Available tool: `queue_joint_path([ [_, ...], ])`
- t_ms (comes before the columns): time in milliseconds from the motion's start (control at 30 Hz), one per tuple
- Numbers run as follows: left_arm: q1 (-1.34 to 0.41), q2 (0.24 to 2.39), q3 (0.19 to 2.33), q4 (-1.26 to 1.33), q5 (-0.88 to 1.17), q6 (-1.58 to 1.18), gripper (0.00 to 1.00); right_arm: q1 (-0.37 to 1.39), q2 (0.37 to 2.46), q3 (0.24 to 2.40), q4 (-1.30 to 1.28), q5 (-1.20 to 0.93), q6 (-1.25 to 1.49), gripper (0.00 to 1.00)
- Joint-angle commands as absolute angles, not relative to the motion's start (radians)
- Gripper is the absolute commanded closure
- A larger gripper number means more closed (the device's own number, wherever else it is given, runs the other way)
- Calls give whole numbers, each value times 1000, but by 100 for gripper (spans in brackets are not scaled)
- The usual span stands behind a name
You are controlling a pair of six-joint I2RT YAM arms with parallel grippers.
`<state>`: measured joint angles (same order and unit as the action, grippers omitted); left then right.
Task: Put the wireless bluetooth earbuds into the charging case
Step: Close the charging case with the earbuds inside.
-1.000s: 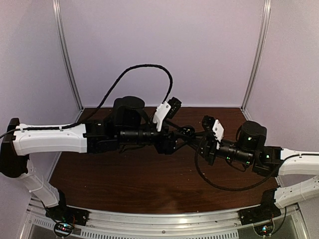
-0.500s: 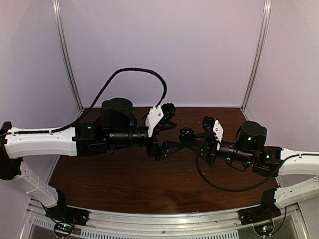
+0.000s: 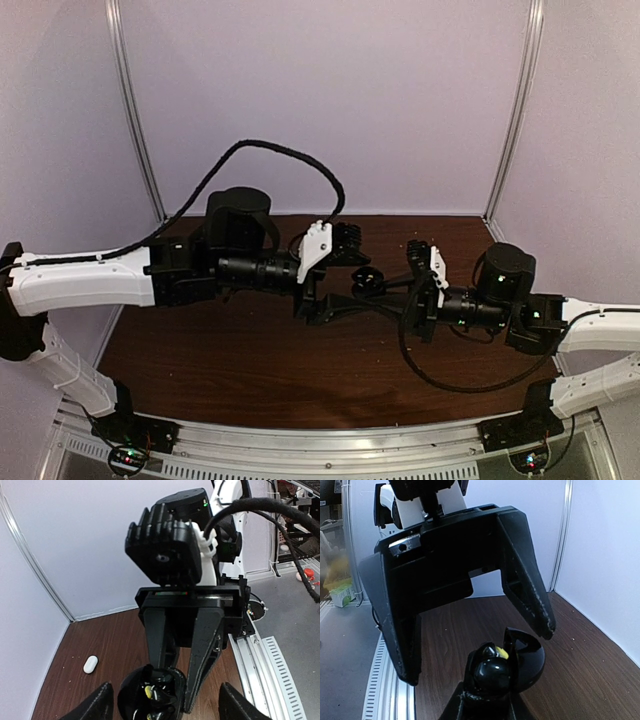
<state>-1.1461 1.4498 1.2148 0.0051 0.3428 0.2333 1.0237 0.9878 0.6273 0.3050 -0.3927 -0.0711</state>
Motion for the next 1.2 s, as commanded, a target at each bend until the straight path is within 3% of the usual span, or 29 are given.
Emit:
queue_joint_path([
  [0,-1142,1477,1268,-48,451,303,30,1022,991,623,340,-448,-44,100],
  [300,-1149,1476,1278,-73,488,338,41,1001,996,624,347,-481,-23,100],
  [900,-1190,1451,1246,-84,386,440,55,971,1012,628,360,-523,0,100],
  [1167,-1190,1453,1270,-81,373,397,39,971,1029,635,334,-483,-8,100],
])
